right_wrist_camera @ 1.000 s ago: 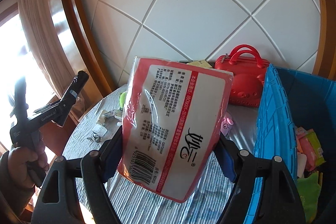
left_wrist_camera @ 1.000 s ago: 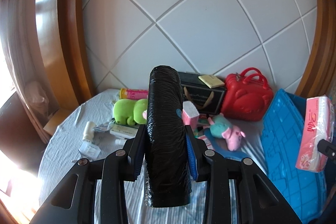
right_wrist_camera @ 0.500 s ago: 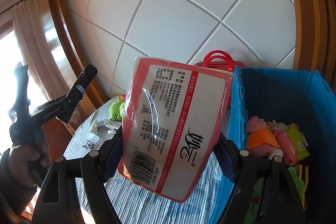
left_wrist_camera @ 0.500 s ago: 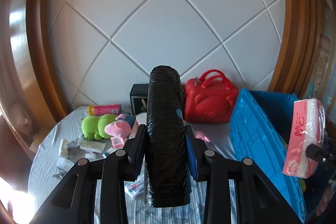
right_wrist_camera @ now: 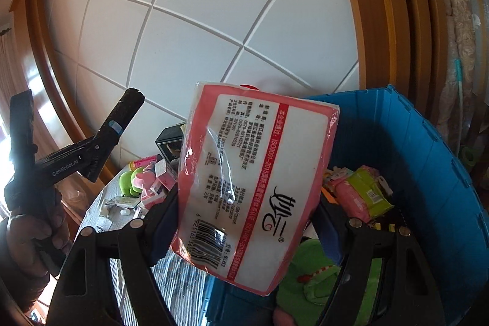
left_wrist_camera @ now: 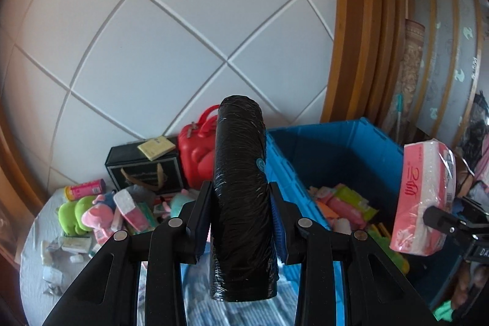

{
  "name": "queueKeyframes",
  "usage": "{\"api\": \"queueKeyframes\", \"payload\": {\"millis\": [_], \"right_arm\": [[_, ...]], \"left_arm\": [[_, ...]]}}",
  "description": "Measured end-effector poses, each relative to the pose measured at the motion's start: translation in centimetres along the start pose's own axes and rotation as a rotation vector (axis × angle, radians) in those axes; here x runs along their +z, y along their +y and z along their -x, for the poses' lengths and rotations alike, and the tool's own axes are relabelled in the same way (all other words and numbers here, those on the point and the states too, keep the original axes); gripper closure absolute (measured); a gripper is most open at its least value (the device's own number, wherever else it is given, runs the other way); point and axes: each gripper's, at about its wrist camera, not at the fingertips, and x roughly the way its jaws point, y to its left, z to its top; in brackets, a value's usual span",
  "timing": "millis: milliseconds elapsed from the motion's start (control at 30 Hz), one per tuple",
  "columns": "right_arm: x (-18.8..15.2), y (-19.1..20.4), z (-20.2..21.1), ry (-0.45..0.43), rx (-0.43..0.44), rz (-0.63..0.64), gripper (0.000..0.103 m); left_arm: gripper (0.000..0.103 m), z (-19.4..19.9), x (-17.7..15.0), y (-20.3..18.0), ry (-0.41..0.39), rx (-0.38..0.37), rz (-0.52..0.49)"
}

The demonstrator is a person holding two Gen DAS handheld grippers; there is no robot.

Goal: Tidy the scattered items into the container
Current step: 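Carry both items over the blue crate and open both tools to drop them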

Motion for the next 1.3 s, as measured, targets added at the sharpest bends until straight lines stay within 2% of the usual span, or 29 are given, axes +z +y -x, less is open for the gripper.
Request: {"api": "queueKeyframes", "payload": {"millis": [467, 900, 1000, 1033, 1067, 1100, 1133, 1167, 1300], "right_arm": [[-0.6, -10.0, 3.2, 0.002, -0.172, -0.125, 0.025], [-1.8, -14.7, 4.6, 0.029, -0.247, -0.181, 0.025], [-1.8, -15.3, 4.7, 0.026, -0.275, -0.175, 0.019], [-2.0, -15.4, 4.5, 0.032, -0.289, -0.172, 0.017], [-2.0, -15.7, 4.4, 0.038, -0.303, -0.176, 0.012], [-2.1, -16.1, 4.3, 0.038, -0.311, -0.184, 0.007], [-2.1, -16.3, 4.2, 0.037, -0.31, -0.19, 0.004], [-2.1, -16.3, 4.2, 0.039, -0.304, -0.191, 0.004], [-1.8, -16.3, 4.0, 0.041, -0.289, -0.198, 0.004]], "left_arm": [[0.069, -6.7, 4.6, -12.3, 0.029, -0.215, -0.135], [0.069, -12.2, 9.1, -19.5, 0.037, -0.309, -0.187], [0.067, -13.1, 9.9, -20.6, 0.052, -0.319, -0.207], [0.05, -13.4, 10.1, -21.0, 0.061, -0.325, -0.219], [0.016, -13.6, 10.3, -21.3, 0.061, -0.323, -0.225], [0.005, -13.4, 10.4, -21.2, 0.038, -0.32, -0.22], [0.001, -13.1, 10.4, -21.0, 0.006, -0.318, -0.213], [0.001, -12.9, 10.4, -20.8, -0.004, -0.314, -0.213], [0.001, -13.2, 10.2, -19.1, 0.01, -0.289, -0.201]]}}
